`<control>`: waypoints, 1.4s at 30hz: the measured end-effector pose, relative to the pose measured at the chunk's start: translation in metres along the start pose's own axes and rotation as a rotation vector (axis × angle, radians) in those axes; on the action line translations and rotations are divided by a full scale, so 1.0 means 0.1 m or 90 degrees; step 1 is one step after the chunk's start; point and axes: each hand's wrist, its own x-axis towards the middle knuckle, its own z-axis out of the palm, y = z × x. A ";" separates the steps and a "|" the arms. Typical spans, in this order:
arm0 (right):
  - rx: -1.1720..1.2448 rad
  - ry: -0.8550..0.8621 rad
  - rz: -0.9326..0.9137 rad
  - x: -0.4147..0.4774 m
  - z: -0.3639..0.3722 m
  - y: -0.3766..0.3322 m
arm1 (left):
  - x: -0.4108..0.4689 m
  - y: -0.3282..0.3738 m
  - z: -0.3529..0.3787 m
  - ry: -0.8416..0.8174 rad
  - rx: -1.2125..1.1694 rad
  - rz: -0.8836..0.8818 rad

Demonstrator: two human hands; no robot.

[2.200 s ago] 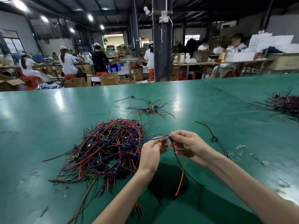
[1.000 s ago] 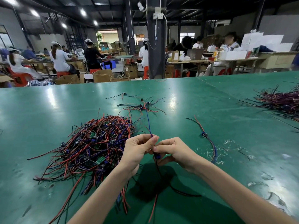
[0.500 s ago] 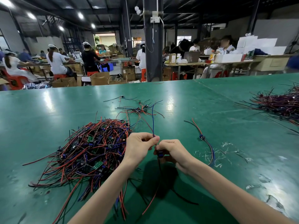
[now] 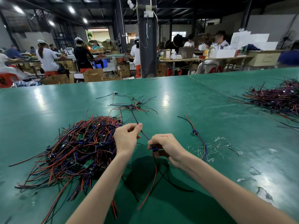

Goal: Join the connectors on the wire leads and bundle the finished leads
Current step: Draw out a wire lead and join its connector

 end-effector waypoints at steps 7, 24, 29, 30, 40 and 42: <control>-0.018 -0.084 0.057 -0.08 0.04 0.05 | -0.07 -0.10 -0.04 -0.008 -0.093 -0.091; -0.009 -0.063 0.027 -0.09 0.02 0.04 | -0.18 0.02 -0.06 -0.072 -0.120 -0.110; 0.013 -0.061 0.004 -0.10 0.01 0.02 | -0.17 0.07 -0.09 -0.083 -0.066 0.003; 0.017 -0.061 0.000 -0.10 0.01 0.01 | -0.16 0.07 -0.09 -0.081 -0.058 0.015; 0.011 -0.135 -0.020 -0.17 0.07 0.03 | -0.01 0.13 -0.23 0.023 -0.070 0.060; 0.005 -0.146 -0.024 -0.18 0.06 0.02 | 0.00 0.15 -0.25 0.027 -0.016 0.111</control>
